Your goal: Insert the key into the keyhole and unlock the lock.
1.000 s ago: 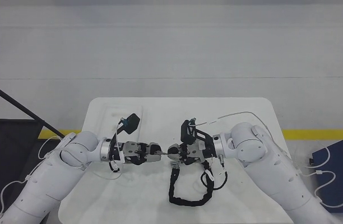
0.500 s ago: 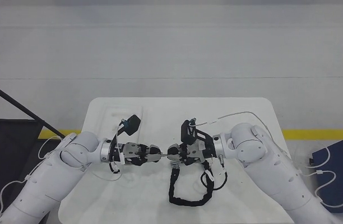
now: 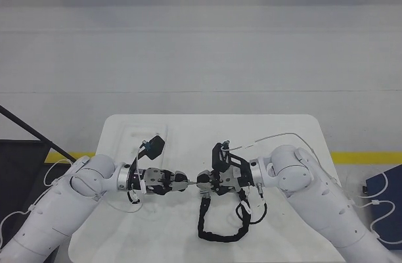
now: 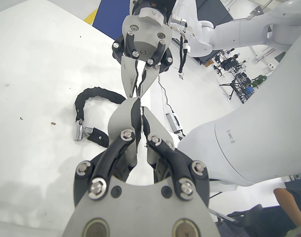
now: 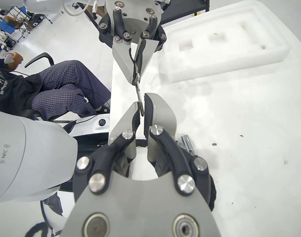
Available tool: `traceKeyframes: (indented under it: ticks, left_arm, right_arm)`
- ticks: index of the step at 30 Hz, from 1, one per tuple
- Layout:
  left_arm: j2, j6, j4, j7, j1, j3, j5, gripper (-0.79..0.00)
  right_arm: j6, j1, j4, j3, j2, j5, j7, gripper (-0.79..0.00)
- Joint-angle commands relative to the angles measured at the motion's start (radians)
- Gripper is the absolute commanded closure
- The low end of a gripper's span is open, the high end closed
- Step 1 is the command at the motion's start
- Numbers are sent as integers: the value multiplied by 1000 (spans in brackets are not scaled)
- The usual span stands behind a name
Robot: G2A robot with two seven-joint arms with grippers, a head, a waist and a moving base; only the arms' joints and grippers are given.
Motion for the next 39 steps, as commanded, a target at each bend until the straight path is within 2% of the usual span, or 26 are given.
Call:
traceKeyframes:
  ticks: [1, 15, 16, 17, 24, 32, 39]
  left_arm:
    - [1, 1, 0, -1, 0, 3, 2, 0]
    - [5, -3, 4, 3, -10, 18, 3, 0]
    - [5, -2, 4, 2, -11, 19, 4, 0]
    - [6, -2, 5, 2, -11, 19, 4, 0]
    - [6, -7, 10, 7, -11, 18, 3, 0]
    - [6, -20, 18, 53, -9, -14, 53, 0]
    - [12, -53, 11, 187, 36, -101, 181, 0]
  right_arm:
    - [0, 1, 0, -1, 1, 1, -1, 0]
    - [2, 10, -9, -7, 6, 8, -19, 0]
    - [2, 10, -9, -5, 6, 4, -24, -305]
    - [3, 11, -7, -2, 7, -3, -32, -785]
    - [-25, 4, -4, 8, 9, -57, -88, -785]
    - [-5, -17, 12, 33, 17, -55, -125, -785]
    - [-16, -103, 76, 138, 37, 11, -261, -785]
